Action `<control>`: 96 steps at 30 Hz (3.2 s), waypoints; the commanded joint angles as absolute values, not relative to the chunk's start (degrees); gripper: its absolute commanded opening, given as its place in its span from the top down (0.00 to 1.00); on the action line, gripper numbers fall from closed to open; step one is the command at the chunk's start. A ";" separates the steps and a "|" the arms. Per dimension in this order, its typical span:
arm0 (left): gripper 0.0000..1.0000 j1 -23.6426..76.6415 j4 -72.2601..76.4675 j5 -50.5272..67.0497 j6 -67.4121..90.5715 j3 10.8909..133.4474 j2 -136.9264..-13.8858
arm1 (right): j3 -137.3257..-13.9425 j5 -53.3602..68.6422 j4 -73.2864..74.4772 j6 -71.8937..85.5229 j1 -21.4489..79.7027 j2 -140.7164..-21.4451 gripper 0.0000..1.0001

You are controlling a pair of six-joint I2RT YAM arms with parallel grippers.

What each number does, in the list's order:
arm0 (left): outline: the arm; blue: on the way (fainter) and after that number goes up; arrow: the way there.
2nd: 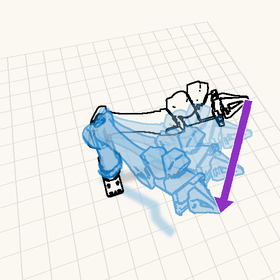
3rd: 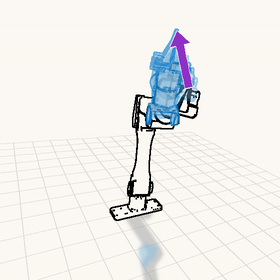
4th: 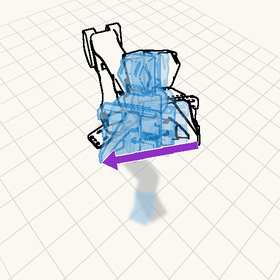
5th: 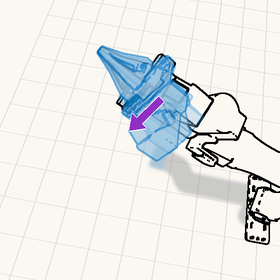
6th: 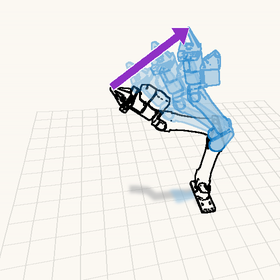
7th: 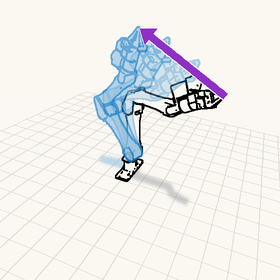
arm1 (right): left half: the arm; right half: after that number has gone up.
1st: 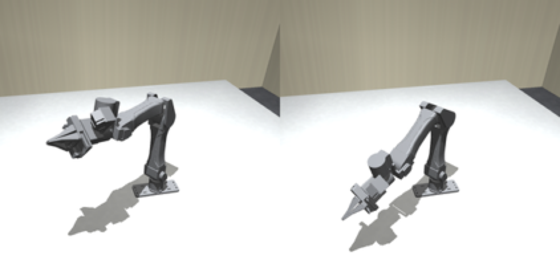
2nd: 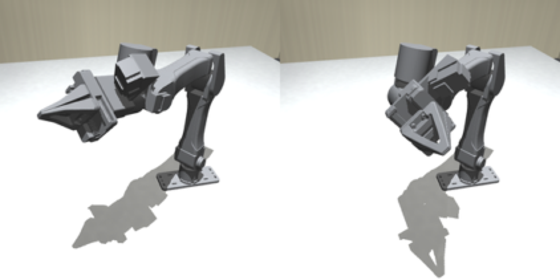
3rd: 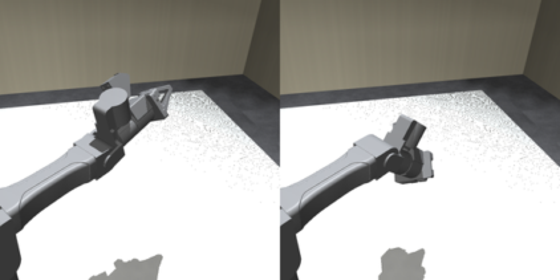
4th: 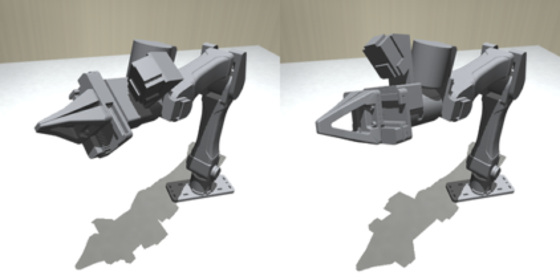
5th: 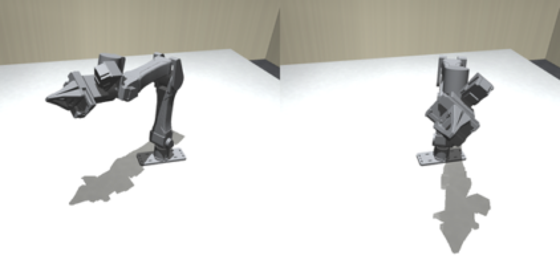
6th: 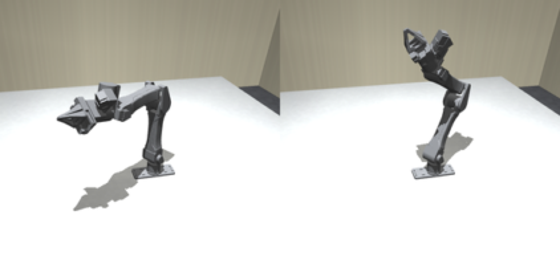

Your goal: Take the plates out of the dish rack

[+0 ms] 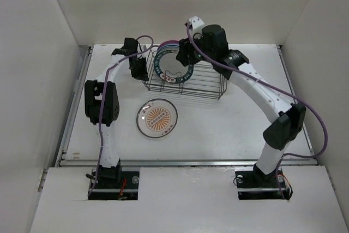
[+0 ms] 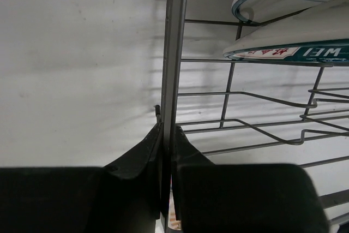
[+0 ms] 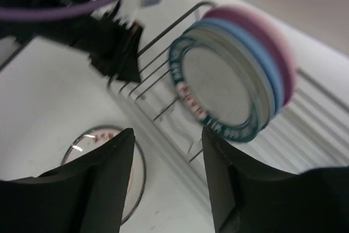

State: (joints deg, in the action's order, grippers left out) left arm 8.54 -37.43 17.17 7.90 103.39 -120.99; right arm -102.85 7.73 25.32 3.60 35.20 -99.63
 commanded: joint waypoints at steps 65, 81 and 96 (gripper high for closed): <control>1.00 8.70 -40.08 18.46 17.49 102.48 -117.69 | -123.49 3.35 15.31 -3.87 28.21 -117.87 1.00; 1.00 8.70 -40.08 17.23 15.21 105.29 -117.69 | -107.16 16.34 17.04 -4.75 29.27 -100.11 1.00; 0.73 8.70 -40.69 12.57 11.60 108.98 -115.58 | -91.49 28.49 13.46 6.85 39.11 -109.15 1.00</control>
